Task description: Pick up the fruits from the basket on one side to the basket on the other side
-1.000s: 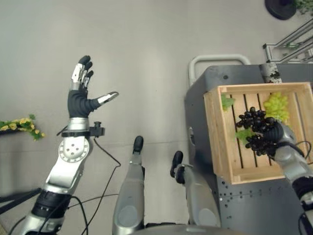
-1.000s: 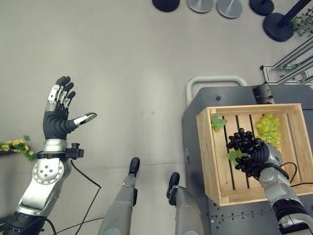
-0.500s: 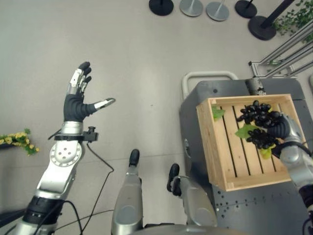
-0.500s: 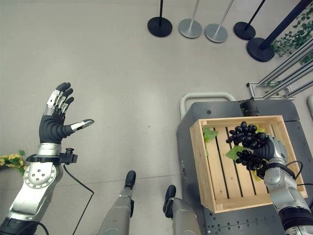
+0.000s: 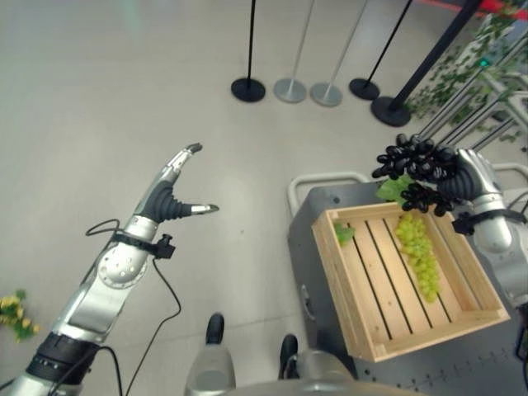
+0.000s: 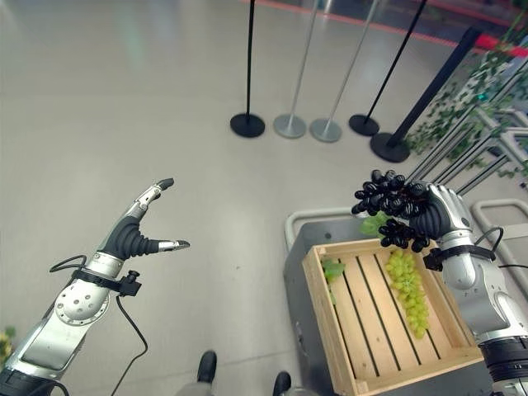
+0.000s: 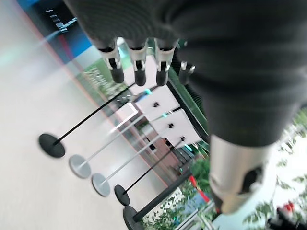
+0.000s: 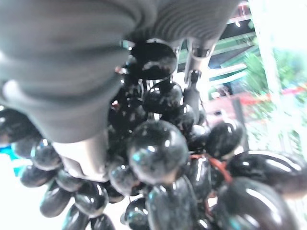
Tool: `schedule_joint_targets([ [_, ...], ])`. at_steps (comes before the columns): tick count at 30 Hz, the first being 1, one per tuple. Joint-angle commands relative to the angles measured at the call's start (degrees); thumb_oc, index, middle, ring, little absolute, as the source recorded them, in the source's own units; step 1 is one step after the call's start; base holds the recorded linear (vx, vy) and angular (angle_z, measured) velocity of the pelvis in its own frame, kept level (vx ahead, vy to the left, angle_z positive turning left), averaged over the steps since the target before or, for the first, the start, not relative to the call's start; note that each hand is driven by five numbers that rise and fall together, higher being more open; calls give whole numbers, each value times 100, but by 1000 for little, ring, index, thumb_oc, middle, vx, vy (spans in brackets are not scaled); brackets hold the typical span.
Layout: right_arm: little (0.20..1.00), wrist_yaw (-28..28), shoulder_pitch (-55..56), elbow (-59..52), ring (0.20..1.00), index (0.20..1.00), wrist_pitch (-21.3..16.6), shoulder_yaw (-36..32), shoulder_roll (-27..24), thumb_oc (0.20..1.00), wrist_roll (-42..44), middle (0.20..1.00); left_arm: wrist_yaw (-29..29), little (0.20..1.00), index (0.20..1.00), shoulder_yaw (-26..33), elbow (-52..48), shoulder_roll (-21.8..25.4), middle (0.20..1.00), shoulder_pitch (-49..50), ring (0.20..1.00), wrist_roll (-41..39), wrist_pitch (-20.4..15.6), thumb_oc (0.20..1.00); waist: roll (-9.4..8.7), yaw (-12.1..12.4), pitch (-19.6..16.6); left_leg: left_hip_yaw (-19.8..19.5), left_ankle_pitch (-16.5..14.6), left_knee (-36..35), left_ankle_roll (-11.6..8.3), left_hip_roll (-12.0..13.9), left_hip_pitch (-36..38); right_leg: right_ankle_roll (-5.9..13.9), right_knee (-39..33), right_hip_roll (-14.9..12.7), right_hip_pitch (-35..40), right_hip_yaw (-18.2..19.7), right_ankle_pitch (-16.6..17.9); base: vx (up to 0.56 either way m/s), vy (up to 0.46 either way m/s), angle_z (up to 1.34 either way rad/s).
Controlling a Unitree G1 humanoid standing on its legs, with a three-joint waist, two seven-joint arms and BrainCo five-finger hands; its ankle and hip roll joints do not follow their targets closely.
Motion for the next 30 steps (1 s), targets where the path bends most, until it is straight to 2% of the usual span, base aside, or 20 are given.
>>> schedule_joint_targets([
  [1,200,74,-175,-474,200,200,-265,-180,-375,200,488,200,165,1000,1000,42,10,-5,1000,-82,1000,598,-115,1000,-41,-80,-528,125,-561,74,195,-21,140,522,-217,-170,-183,-117,492,63,24,-2],
  [3,200,157,-245,-627,200,200,-292,-96,-334,200,574,200,311,1000,1000,-53,70,70,1000,-332,1000,1142,-75,1000,-21,-75,-653,142,-568,7,197,-25,224,532,-303,-168,-94,-133,496,58,20,-4],
  [7,200,291,-510,-817,200,200,-369,251,-270,200,728,200,461,1000,1000,-445,284,109,1000,-966,1000,1681,-28,1000,31,-71,-812,162,-585,-47,195,-32,340,531,-382,-188,41,-149,495,29,16,-4],
  [13,200,513,-878,-972,200,200,-342,768,10,200,860,200,271,1000,1000,-1030,543,-176,1000,-1659,1000,1453,-42,1000,118,-74,-886,182,-548,-55,215,-63,384,519,-446,-225,116,-177,552,-3,12,0],
  [14,200,601,-988,-1009,200,200,-326,925,104,200,894,200,84,1000,1000,-1159,628,-399,1000,-1737,1000,890,-83,1000,136,-81,-909,180,-547,-61,221,-72,399,517,-463,-231,131,-180,554,0,0,0],
  [15,200,602,-996,-1006,200,200,-325,930,100,200,895,200,76,1000,1000,-1154,631,-399,1000,-1742,1000,876,-84,1000,141,-83,-906,179,-547,-63,222,-72,402,517,-466,-230,134,-181,555,0,0,0],
  [17,200,868,-1269,-1105,200,200,-417,1203,30,200,1194,200,-298,1000,1000,-1301,745,-706,1000,-1681,1000,-547,-97,1000,154,-77,-906,196,-544,-64,229,-81,415,520,-467,-246,132,-166,578,0,0,0],
  [18,200,870,-1291,-1094,200,200,-419,1219,23,200,1203,200,-303,1000,1000,-1290,749,-707,1000,-1685,1000,-560,-100,1000,162,-82,-903,198,-545,-65,229,-80,415,520,-466,-245,130,-164,578,0,0,0],
  [20,200,1097,-1563,-1048,200,200,-413,1433,-90,200,1751,200,-600,1000,1000,-1600,847,-727,1000,-1840,1000,-1279,-91,1000,146,-95,-907,204,-548,-69,231,-88,434,527,-473,-257,144,-149,600,23,17,-4],
  [22,200,1184,-1648,-1095,200,200,-434,1495,-129,200,1957,200,-686,1000,1000,-1710,903,-725,1000,-1884,1000,-1528,-83,1000,148,-104,-912,201,-599,-77,226,-79,476,537,-463,-250,172,-142,551,47,11,-2],
  [23,200,1357,-1823,-1137,200,200,-445,1629,-163,200,2467,200,-937,1000,1000,-1972,1011,-681,1000,-2113,1000,-2081,-49,1000,137,-125,-899,198,-603,-50,222,-81,466,540,-443,-248,172,-145,548,0,0,0],
  [24,200,1363,-1835,-1131,200,200,-447,1622,-169,200,2480,200,-944,1000,1000,-1975,1022,-677,1000,-2134,1000,-2096,-54,1000,130,-122,-883,201,-559,-32,226,-90,431,533,-444,-256,145,-145,593,0,0,0],
  [25,200,1572,-1937,-1230,200,200,-470,1752,-150,200,3006,200,-1145,1000,1000,-2143,1065,-675,1000,-2247,1000,-2751,-17,1000,119,-118,-893,204,-611,-39,227,-84,482,546,-430,-250,188,-154,541,0,0,0],
  [27,200,1734,-2081,-1256,200,200,-439,1926,-109,200,3288,200,-1341,1000,1000,-2363,1146,-760,1000,-2311,1000,-3272,57,1000,105,-120,-892,206,-619,-27,224,-84,495,550,-431,-261,204,-155,536,30,3,0],
  [30,200,1839,-2222,-1364,200,200,-471,2021,-95,200,3446,200,-1436,1000,1000,-2463,1151,-775,1000,-2378,1000,-3561,93,1000,107,-126,-891,210,-628,-17,227,-89,498,551,-425,-266,206,-156,533,0,0,0],
])
